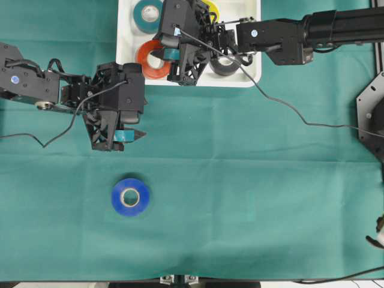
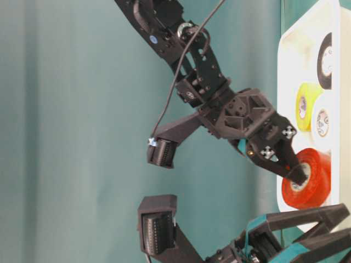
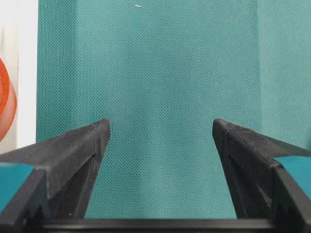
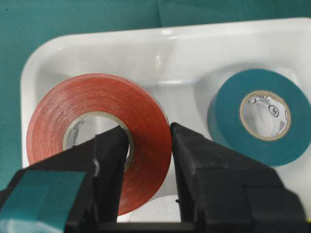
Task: Put the tape alternately from left to right into the white case.
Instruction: 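Release the orange roll in the tray and withdraw the right gripper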
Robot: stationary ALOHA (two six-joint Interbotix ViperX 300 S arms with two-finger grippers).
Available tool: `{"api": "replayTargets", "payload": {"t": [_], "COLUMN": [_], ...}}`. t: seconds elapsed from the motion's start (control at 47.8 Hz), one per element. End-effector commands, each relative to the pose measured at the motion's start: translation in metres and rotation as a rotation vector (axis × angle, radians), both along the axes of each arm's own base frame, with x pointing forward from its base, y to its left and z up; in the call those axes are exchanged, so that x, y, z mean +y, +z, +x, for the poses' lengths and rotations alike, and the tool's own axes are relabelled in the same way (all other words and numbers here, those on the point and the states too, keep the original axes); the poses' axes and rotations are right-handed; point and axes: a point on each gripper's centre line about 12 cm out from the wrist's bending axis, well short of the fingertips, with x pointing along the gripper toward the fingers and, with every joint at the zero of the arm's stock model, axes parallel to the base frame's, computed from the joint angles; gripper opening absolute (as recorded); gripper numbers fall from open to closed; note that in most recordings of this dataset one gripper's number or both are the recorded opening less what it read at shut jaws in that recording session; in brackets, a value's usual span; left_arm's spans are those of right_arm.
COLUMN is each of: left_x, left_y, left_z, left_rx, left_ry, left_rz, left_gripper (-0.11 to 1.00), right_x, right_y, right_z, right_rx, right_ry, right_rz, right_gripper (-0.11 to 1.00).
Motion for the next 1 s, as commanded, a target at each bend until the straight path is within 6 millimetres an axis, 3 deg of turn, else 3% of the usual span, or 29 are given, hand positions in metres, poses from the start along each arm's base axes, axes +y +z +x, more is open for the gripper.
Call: {"api": "replayTargets", "payload": {"t": [0.0,0.439,0.627,0.982], "left_x": [-0.001,-0.001,-0.001,-0.001], "left_y": [0.0048,0.0043,0.0051,0.0048], "left_z": [-0.0022,-0.0022,-0.0019,-0.0022], "left_rx": [-0.018,-0.017,-0.018,-0.018], "left_ry": [-0.002,-0.002,-0.002,-0.002], "left_rz": [-0.001,-0.001,-0.001,-0.001], "left_gripper": [0.85,0.85,0.85,0.85], "right_x": [0.0,0.0,0.0,0.0001], "right_y": [0.0163,0.0154,0.0154,0.0156], "right_z": [0.0068,0.0067,0.0067,0.0063], "right_rx": [-0.053,-0.049,-0.05,-0.05], "right_ry": [0.007,0.007,0.006,0.005], "right_rz": [-0.006,-0.007,-0.005,-0.004], "right_gripper": [0.29,0.31,0.8,0.76]}}
